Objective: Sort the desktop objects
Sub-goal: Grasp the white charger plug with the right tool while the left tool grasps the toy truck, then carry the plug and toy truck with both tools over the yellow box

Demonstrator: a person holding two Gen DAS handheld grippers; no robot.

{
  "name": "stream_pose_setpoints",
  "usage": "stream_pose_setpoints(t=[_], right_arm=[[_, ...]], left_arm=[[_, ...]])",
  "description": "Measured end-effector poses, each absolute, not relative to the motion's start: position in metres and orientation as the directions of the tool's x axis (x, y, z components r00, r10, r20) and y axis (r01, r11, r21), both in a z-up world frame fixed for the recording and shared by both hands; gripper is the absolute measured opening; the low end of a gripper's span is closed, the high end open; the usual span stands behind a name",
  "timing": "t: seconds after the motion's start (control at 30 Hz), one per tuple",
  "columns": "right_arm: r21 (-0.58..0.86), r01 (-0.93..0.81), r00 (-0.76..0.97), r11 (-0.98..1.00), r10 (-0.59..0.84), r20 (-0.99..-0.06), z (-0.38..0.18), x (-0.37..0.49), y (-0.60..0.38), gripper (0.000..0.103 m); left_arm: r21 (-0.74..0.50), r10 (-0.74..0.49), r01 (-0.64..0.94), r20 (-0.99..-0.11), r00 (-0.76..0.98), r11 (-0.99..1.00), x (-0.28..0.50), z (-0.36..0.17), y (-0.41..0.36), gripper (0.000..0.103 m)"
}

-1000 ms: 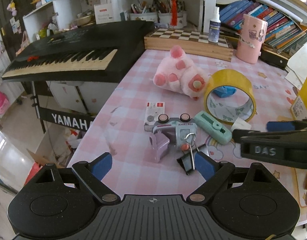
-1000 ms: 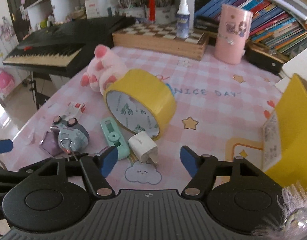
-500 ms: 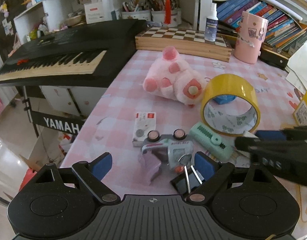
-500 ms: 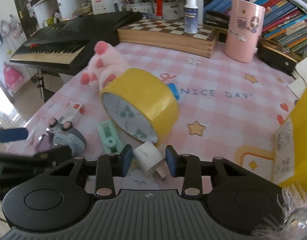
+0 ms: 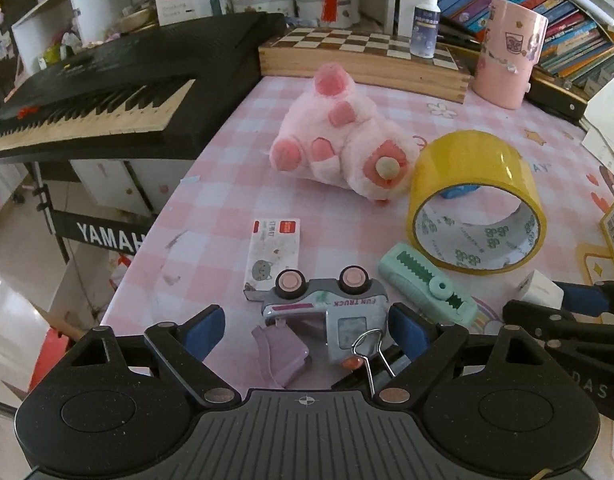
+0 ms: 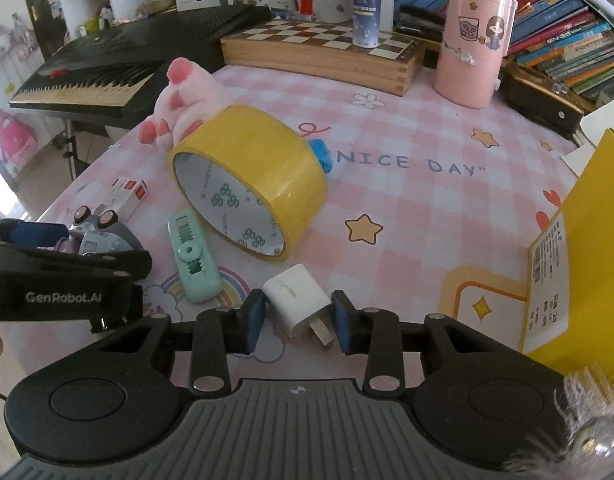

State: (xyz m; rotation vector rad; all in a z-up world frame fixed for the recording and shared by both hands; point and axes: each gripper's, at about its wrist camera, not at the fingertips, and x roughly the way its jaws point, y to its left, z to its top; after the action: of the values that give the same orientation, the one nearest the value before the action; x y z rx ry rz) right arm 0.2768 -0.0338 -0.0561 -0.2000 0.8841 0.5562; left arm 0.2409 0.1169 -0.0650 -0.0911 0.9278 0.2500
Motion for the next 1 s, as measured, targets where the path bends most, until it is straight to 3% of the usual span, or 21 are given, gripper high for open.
stream_pose_setpoints(t=[0.17,0.7,1.0], right_arm=[[0.06,-0.513,0.535,0.857,0.374,-0.757,-0.047,0.272,-0.042,0.033],[0.074,-0.424,0.643,0.903,0.357,-0.677,-0.002,0.233,-0.069,0.033],[0.082,-0.416,0.684,0.906,0.371,-0.627,0.023,0.186,-0.076,0.033]], left_arm=[[0.03,0.162,-0.229,-0.796,0.584,0.973,0.24,-0.064,0.111,0.067],[-0.076,0.109,-0.198,-0.618,0.778,0.977,0.188,0.007,0.11,0.066],[-0.121,0.029,-0.121,-0.576,0.817,0.985,0.142,0.025,0.104,0.066]])
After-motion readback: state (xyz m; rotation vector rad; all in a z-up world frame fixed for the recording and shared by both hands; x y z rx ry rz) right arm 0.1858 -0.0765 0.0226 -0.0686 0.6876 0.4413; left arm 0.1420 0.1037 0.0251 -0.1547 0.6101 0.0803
